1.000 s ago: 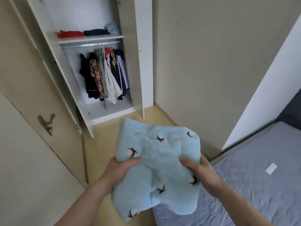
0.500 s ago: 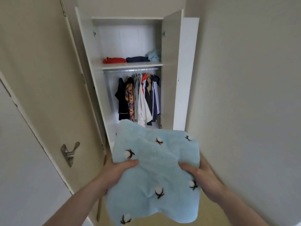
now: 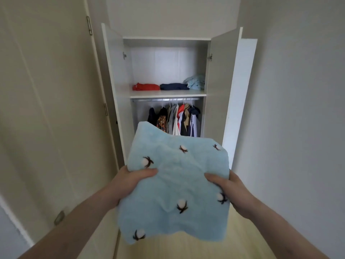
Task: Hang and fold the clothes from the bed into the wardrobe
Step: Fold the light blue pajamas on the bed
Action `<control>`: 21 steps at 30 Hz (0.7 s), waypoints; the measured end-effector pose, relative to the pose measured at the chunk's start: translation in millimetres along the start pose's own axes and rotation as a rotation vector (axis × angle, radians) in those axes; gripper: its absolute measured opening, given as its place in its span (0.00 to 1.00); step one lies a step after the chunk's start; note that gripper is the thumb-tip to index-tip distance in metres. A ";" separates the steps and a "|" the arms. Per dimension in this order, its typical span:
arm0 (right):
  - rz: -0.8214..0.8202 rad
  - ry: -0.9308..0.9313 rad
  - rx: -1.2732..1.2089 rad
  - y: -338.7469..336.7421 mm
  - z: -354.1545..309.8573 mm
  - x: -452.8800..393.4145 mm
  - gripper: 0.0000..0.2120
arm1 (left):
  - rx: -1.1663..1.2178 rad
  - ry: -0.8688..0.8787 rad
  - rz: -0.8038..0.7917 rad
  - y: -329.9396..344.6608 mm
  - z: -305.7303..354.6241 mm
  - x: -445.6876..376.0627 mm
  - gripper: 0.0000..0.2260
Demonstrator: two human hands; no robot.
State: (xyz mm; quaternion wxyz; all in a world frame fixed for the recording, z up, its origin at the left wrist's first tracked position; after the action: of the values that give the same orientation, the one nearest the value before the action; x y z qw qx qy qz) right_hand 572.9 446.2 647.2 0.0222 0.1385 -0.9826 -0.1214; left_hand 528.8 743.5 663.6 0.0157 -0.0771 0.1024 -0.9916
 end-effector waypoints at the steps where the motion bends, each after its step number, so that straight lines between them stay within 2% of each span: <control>1: 0.010 -0.006 -0.002 2.9 -3.1 -18.8 0.26 | -0.006 0.007 -0.005 -8.1 5.1 -18.7 0.20; 11: 0.036 -0.075 0.019 25.1 -36.5 -184.2 0.19 | -0.012 0.073 -0.007 -70.9 56.1 -186.4 0.20; 16: 0.036 -0.109 0.025 18.3 -55.0 -248.2 0.20 | -0.003 0.109 -0.050 -77.9 78.3 -259.8 0.14; 18: 0.050 -0.117 0.026 11.5 -61.2 -276.1 0.22 | -0.009 0.128 -0.050 -80.4 87.2 -289.6 0.17; 21: 0.061 -0.126 0.036 2.6 -71.1 -323.8 0.18 | -0.015 0.141 -0.017 -85.6 99.8 -337.2 0.23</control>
State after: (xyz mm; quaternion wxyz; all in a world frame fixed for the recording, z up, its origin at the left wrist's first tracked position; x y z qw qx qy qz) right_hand 888.8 522.0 713.5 -0.0385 0.1010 -0.9879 -0.1113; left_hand 876.1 823.1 727.2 -0.0002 -0.0081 0.1098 -0.9939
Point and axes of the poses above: each hand's wrist, its own x-axis away from the middle knuckle, its own y-axis out of the palm, z = x × y, the point moved 8 cm from there along -x, towards the middle knuckle, and after that the axes turned 13 degrees about -x, right-handed, at the moved point
